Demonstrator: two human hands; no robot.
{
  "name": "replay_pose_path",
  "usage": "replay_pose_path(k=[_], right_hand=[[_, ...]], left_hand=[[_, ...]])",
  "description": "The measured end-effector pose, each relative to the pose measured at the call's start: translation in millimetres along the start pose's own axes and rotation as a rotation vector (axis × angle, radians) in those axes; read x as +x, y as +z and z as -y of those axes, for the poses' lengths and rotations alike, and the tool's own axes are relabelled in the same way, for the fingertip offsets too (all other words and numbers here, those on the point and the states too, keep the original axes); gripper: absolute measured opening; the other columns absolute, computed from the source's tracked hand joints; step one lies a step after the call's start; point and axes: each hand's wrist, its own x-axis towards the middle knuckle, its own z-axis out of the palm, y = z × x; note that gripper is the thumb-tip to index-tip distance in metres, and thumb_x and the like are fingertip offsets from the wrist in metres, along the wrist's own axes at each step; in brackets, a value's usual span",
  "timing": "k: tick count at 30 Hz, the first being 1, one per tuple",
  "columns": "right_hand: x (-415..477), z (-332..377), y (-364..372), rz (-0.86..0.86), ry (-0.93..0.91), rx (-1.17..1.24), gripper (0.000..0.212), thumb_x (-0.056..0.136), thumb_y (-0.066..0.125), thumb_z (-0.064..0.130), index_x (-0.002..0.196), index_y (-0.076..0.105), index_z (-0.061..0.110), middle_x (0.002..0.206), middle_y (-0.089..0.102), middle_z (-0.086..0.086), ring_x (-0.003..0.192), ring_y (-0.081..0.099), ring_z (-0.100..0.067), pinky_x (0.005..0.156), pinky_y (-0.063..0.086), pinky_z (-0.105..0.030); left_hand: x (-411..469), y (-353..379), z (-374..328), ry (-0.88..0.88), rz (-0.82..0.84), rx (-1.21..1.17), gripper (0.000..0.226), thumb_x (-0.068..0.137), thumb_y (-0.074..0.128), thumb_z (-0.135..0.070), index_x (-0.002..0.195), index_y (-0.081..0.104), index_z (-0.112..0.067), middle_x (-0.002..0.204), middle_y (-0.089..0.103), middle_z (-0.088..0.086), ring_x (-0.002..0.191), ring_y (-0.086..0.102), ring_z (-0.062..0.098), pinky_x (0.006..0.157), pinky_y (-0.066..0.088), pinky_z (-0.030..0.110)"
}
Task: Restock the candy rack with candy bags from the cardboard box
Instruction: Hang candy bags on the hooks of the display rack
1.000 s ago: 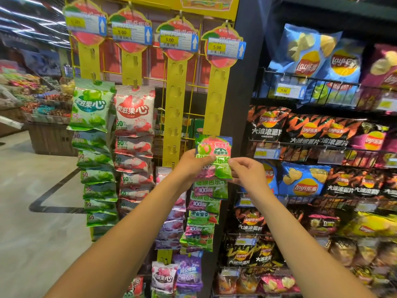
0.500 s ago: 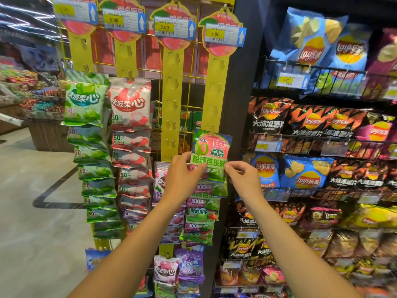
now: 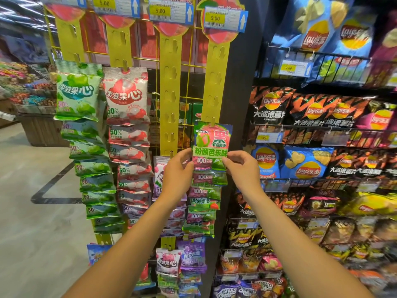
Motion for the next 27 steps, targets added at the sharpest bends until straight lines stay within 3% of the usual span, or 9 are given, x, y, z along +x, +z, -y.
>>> replay_pose_path(k=[4, 7, 9, 13, 17, 20, 27], right_hand=[[-1, 1, -3, 0.025, -0.022, -0.012, 0.012, 0.091, 0.078, 0.025, 0.101, 0.072, 0.023, 0.1, 0.074, 0.008, 0.095, 0.071, -0.011, 0.089, 0.061, -0.044], [-4, 3, -7, 0.068, -0.041, -0.016, 0.015, 0.091, 0.077, 0.027, 0.104, 0.072, 0.023, 0.102, 0.074, 0.008, 0.096, 0.071, -0.011, 0.09, 0.061, -0.044], [-9, 5, -12, 0.099, -0.061, -0.039, 0.019, 0.092, 0.076, 0.027, 0.108, 0.071, 0.021, 0.104, 0.072, 0.008, 0.097, 0.069, -0.008, 0.093, 0.059, -0.04], [-22, -2, -27, 0.164, -0.105, -0.148, 0.032, 0.093, 0.074, 0.03, 0.124, 0.067, 0.021, 0.118, 0.068, 0.009, 0.109, 0.064, -0.007, 0.097, 0.055, -0.033], [-42, -31, -55, 0.242, -0.131, -0.328, 0.043, 0.095, 0.07, 0.036, 0.135, 0.061, 0.025, 0.131, 0.057, 0.01, 0.12, 0.054, -0.006, 0.098, 0.046, -0.026], [-63, -61, -84, 0.254, -0.164, -0.424, 0.043, 0.093, 0.072, 0.036, 0.132, 0.062, 0.023, 0.129, 0.057, 0.009, 0.124, 0.054, -0.011, 0.101, 0.042, -0.024], [-123, -120, -170, 0.324, 0.021, -0.612, 0.055, 0.098, 0.062, 0.049, 0.147, 0.051, 0.028, 0.159, 0.037, 0.007, 0.149, 0.031, -0.014, 0.121, 0.032, -0.036]], left_hand=[[-2, -6, -5, 0.035, 0.025, 0.047, 0.047, 0.106, 0.057, -0.01, 0.151, 0.051, -0.02, 0.149, 0.058, -0.003, 0.134, 0.057, 0.015, 0.107, 0.047, 0.026], [-8, -8, -9, 0.114, 0.04, 0.132, 0.048, 0.106, 0.06, -0.018, 0.152, 0.049, -0.024, 0.149, 0.057, -0.006, 0.128, 0.059, 0.011, 0.107, 0.051, 0.032], [-14, -8, -7, 0.199, 0.027, 0.291, 0.053, 0.105, 0.062, -0.021, 0.155, 0.044, -0.025, 0.152, 0.052, -0.007, 0.13, 0.052, 0.007, 0.107, 0.046, 0.027], [-31, 0, 8, 0.351, 0.018, 0.733, 0.066, 0.104, 0.058, -0.041, 0.162, 0.03, -0.029, 0.169, 0.027, -0.001, 0.157, 0.022, 0.023, 0.126, 0.03, 0.046], [-58, 23, 31, 0.425, 0.055, 0.98, 0.072, 0.103, 0.049, -0.056, 0.165, 0.019, -0.035, 0.175, 0.006, 0.0, 0.162, 0.002, 0.027, 0.128, 0.015, 0.047], [-80, 46, 50, 0.445, 0.085, 1.042, 0.072, 0.101, 0.053, -0.056, 0.164, 0.026, -0.033, 0.175, 0.011, 0.004, 0.162, 0.005, 0.031, 0.127, 0.017, 0.054], [-141, 125, 78, 0.381, 0.301, 1.057, 0.071, 0.101, 0.051, -0.058, 0.164, 0.028, -0.033, 0.174, 0.013, 0.003, 0.161, 0.006, 0.031, 0.128, 0.021, 0.056]])
